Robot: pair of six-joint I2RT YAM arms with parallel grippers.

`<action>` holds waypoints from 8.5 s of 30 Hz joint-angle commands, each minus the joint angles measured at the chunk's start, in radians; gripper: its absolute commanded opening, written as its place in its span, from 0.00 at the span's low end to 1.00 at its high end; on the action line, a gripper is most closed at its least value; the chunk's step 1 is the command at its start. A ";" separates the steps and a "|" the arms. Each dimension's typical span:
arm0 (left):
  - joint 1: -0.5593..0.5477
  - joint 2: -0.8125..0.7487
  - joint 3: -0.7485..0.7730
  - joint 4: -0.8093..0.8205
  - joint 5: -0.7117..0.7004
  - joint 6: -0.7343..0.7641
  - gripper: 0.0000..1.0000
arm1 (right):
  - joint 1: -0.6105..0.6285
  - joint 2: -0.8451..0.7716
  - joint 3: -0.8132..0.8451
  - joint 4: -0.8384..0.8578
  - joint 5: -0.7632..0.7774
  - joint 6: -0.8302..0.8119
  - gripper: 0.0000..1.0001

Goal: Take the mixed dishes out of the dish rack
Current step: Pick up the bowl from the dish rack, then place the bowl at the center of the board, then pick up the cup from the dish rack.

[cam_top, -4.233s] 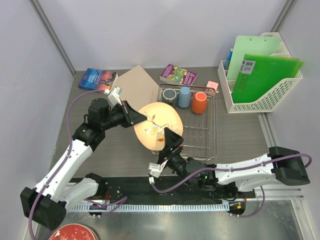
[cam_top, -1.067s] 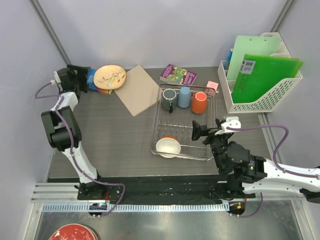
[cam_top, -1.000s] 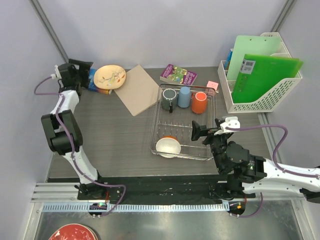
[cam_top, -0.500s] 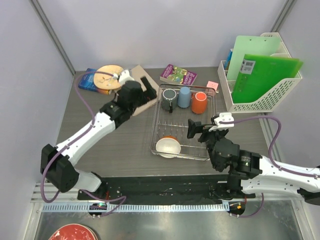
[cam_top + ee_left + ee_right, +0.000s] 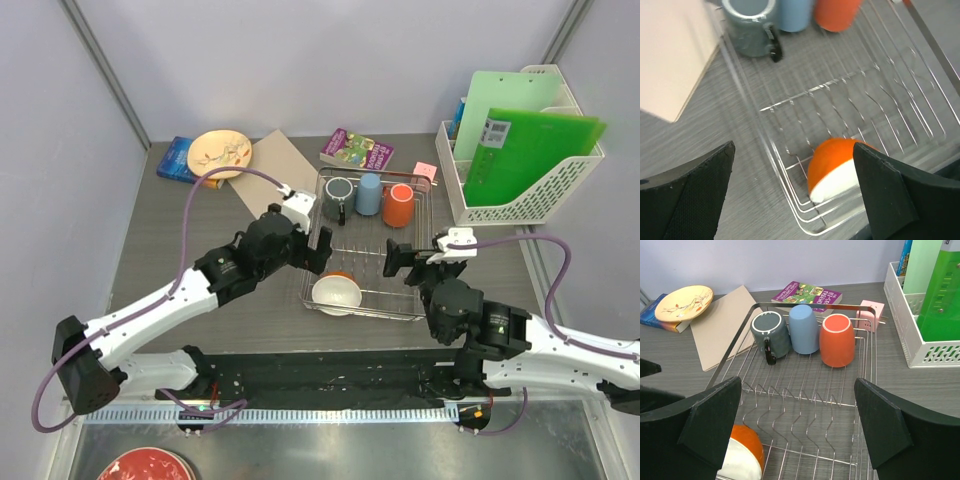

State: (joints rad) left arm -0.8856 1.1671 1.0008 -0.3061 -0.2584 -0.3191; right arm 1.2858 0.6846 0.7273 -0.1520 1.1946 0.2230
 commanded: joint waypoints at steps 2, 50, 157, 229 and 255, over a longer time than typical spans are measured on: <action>-0.027 0.060 -0.011 0.019 0.309 0.356 0.86 | -0.002 -0.002 -0.023 0.022 0.007 0.046 1.00; -0.157 0.123 -0.188 0.295 0.128 0.496 0.00 | -0.002 0.026 -0.072 -0.050 0.007 0.151 1.00; 0.936 1.224 1.378 -0.464 0.094 -0.762 0.00 | -0.005 -0.039 0.000 -0.251 -0.095 0.328 1.00; 0.103 0.431 0.429 -0.036 -0.342 -0.352 1.00 | -0.025 -0.033 0.001 -0.095 0.089 0.151 1.00; 0.054 0.905 0.739 -0.241 -0.393 -0.638 0.66 | -0.025 -0.085 -0.034 -0.234 -0.007 0.322 1.00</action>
State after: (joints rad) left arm -0.8356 2.0224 1.6890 -0.5095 -0.5724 -0.9089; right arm 1.2617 0.6064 0.6914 -0.3740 1.1873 0.4961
